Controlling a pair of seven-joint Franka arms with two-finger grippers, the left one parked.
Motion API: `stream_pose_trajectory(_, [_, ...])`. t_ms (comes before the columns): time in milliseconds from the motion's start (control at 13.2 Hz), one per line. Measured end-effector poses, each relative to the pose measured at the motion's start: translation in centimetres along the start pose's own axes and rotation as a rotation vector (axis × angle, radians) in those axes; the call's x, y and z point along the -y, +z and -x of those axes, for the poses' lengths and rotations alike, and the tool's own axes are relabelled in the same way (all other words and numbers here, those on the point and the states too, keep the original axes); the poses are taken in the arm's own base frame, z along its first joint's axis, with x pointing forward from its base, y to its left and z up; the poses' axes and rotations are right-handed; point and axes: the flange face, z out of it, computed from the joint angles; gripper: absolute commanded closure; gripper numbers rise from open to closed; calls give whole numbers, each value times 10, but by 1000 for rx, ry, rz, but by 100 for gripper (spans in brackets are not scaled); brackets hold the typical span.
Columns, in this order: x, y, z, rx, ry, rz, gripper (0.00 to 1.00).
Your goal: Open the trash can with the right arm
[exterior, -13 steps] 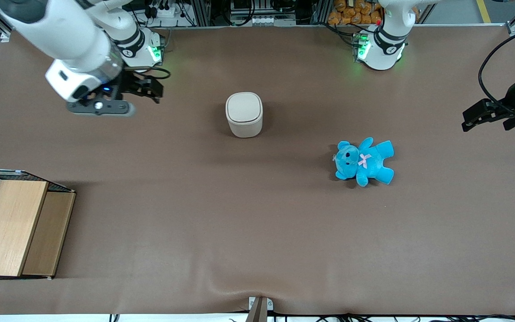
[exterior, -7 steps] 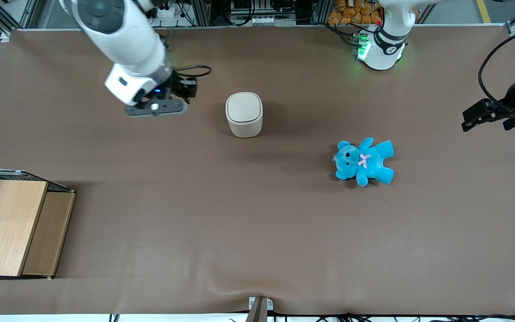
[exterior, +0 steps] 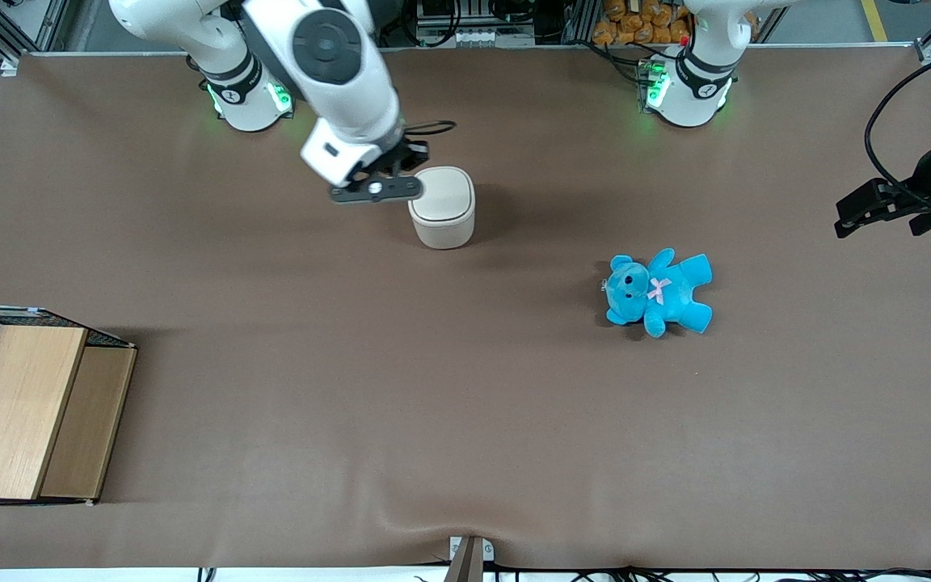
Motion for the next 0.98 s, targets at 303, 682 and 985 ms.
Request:
stream_pose_trajectory(303, [4,58,11,-6,-1,34,100])
stream_pose_trajectory(682, [-7,92,5,-71,-13,58,100])
stream_pose_trajectory(985, [-5,110,12,-72,-31,71,100])
